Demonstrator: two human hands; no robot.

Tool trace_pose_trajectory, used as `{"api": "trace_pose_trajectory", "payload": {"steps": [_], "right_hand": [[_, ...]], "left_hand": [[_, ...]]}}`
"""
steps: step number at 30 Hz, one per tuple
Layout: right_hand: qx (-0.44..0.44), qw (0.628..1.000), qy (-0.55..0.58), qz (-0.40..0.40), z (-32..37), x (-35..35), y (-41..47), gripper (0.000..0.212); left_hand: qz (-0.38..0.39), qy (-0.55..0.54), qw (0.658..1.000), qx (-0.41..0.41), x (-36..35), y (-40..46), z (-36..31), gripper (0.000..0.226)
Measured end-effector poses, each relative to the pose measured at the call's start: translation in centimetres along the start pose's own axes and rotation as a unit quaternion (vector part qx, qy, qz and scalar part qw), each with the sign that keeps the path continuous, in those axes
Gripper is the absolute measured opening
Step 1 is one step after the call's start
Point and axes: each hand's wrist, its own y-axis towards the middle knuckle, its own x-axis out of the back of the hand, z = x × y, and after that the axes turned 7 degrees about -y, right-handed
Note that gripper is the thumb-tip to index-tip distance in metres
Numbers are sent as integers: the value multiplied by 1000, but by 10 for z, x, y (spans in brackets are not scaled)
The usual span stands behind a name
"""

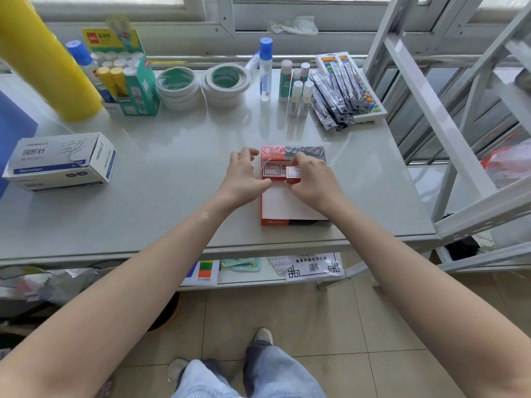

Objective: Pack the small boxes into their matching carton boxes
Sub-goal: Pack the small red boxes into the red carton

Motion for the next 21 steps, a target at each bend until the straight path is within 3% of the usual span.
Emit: {"api": "trace_pose_trajectory", "payload": {"steps": [3, 7, 10, 13, 17, 21], "right_hand": [[28, 997, 69, -4, -2, 5, -4, 38], [45, 992, 120, -4, -6, 14, -7, 37], [59, 991, 117, 7, -10, 17, -8, 33], [60, 997, 38, -13, -16, 18, -8, 38], [39, 996, -63, -41, -21, 21, -7, 38], [41, 993, -98, -45, -20, 19, -5, 37]], "left_hand": [[-46, 12, 997, -66, 2, -3, -5, 48], [-8, 50, 988, -145, 3, -4, -14, 41], [-3, 107, 978, -181, -1, 0, -14, 44], [-30, 126, 976, -177, -6, 3, -14, 44], [-43, 171, 971, -160, -10, 8, -9, 69], [-9, 159, 981, -106, -10, 17, 1, 96]]}}
